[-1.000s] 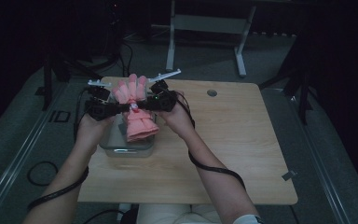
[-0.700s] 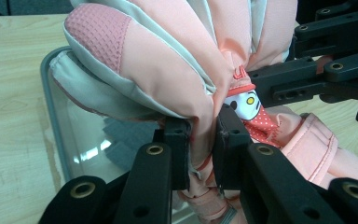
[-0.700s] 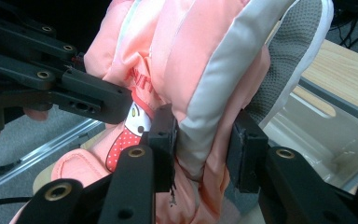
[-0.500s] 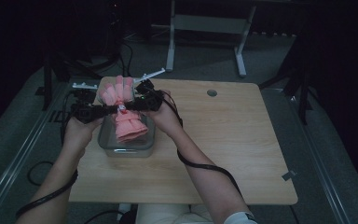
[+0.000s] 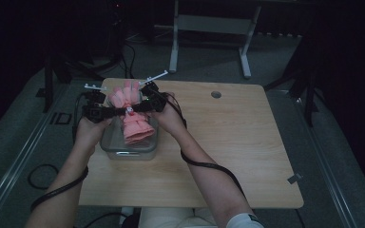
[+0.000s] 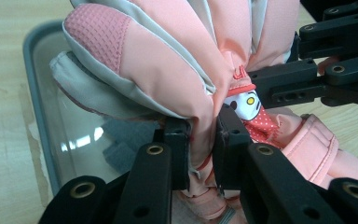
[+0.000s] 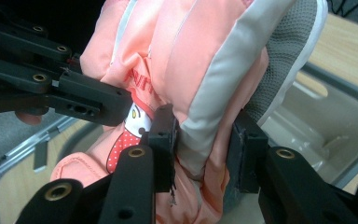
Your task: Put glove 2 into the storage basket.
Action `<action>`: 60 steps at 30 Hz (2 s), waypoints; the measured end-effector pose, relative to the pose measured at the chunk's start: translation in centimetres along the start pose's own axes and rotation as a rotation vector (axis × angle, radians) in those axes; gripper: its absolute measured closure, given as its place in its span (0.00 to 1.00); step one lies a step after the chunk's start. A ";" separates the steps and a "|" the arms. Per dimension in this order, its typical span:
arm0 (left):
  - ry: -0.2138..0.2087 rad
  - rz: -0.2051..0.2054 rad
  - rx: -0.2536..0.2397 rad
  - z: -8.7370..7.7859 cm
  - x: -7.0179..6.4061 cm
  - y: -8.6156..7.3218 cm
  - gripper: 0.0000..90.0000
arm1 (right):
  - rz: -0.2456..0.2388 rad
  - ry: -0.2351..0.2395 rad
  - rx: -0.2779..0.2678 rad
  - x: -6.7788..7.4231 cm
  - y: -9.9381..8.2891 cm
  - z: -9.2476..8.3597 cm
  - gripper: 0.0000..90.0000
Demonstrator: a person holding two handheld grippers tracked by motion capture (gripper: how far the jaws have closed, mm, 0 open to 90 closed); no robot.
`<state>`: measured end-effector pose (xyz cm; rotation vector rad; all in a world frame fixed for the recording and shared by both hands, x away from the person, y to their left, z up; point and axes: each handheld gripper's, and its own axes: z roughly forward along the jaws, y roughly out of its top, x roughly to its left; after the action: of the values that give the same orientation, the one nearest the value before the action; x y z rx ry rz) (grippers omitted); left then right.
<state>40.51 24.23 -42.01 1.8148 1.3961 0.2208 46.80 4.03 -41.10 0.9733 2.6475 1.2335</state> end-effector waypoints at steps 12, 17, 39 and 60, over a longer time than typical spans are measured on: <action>-0.033 -0.053 0.062 3.2 1.4 -2.3 0.86 | 0.026 0.004 0.069 -1.3 -2.6 2.7 0.74; -0.026 -0.072 0.084 3.8 1.9 -3.0 0.86 | 0.029 -0.004 0.101 -1.3 -3.1 3.7 0.74; 0.099 -0.092 0.165 5.9 2.4 -2.6 0.67 | 0.057 -0.016 0.167 -2.7 -3.0 6.3 0.64; 0.258 -0.029 0.203 7.0 1.7 -2.2 0.56 | 0.014 -0.101 0.153 -2.9 -2.5 7.1 0.58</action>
<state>43.61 22.44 -48.60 1.9842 1.6744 0.3171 49.94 5.92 -48.25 1.0475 2.6921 0.9675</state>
